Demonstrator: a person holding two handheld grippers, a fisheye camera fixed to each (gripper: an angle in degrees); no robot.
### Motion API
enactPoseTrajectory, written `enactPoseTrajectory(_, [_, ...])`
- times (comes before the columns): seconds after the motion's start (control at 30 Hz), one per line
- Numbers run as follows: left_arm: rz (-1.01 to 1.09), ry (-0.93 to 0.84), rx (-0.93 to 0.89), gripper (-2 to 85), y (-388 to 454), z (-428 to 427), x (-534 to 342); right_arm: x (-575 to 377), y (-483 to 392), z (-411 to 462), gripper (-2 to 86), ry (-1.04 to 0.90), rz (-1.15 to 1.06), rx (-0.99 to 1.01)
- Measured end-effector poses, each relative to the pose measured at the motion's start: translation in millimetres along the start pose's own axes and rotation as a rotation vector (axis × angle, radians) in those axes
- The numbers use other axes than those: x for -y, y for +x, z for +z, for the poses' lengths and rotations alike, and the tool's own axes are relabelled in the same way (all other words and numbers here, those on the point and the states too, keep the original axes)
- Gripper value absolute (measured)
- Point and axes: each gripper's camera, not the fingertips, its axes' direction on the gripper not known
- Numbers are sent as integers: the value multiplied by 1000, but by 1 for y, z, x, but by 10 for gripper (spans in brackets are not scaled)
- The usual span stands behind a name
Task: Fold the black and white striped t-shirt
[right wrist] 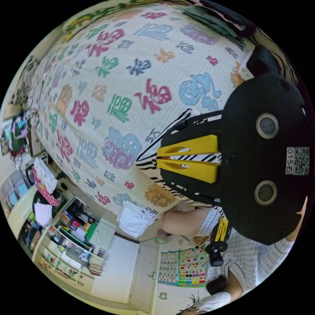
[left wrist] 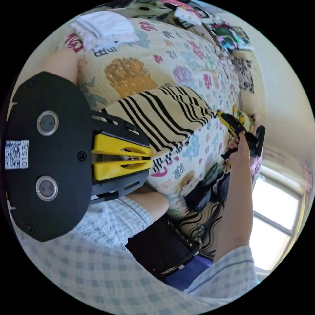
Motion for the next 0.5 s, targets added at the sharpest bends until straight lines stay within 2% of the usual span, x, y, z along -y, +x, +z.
enactPoseTrajectory(0.13, [100,-86,-10,-6,36,39,40,-60,70,9,-1,32,94,-12])
enactPoseTrajectory(0.33, [179,-229,-1,6,66,97,88,-114,149,35,10,97,212,102])
enactPoseTrajectory(0.5, [207,-404,-122,58,68,150,118,-147,203,63,47,61,339,117])
